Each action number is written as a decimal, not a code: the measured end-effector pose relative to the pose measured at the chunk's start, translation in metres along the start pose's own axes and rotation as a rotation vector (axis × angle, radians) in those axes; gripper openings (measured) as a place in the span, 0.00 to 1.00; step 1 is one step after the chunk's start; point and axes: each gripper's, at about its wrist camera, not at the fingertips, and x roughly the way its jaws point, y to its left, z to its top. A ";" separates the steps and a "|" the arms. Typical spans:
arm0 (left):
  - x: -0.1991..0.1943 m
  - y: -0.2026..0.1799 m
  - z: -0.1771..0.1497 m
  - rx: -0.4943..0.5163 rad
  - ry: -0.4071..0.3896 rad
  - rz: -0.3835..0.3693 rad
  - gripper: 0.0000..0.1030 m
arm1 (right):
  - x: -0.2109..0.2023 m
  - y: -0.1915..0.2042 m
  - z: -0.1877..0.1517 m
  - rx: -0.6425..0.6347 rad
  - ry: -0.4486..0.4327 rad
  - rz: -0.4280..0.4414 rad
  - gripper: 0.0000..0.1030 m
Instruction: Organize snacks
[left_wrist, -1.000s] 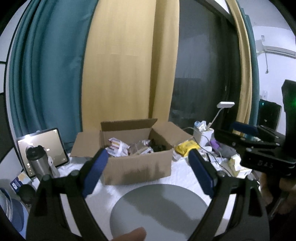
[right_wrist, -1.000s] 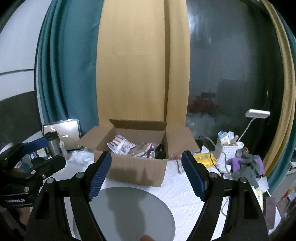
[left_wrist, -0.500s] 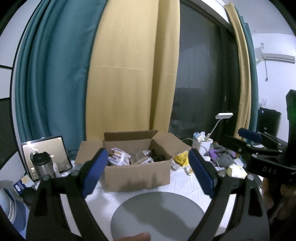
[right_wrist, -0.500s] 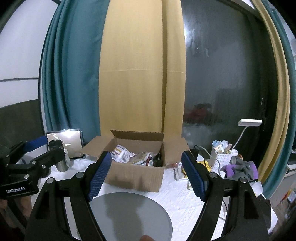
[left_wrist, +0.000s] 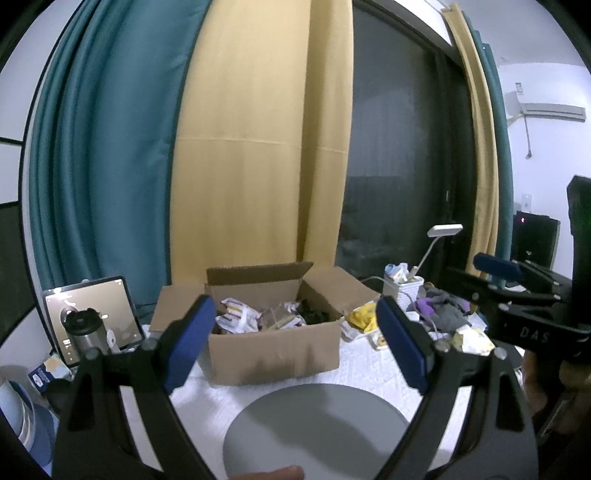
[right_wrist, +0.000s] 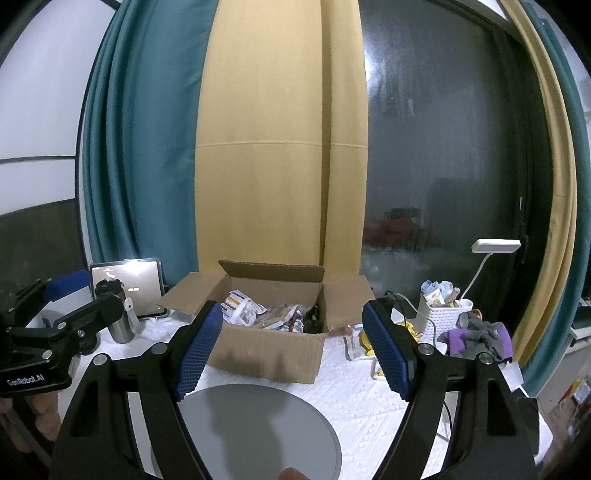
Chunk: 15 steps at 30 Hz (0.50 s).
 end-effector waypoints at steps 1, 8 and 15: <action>0.000 0.000 0.000 0.001 0.000 -0.001 0.87 | 0.000 0.000 0.000 0.000 0.000 0.000 0.79; 0.000 0.000 0.000 0.001 -0.001 -0.001 0.87 | -0.001 -0.002 0.000 0.001 0.000 -0.001 0.79; 0.000 0.003 0.002 -0.004 -0.001 -0.006 0.87 | -0.001 -0.002 0.000 0.000 0.000 0.000 0.79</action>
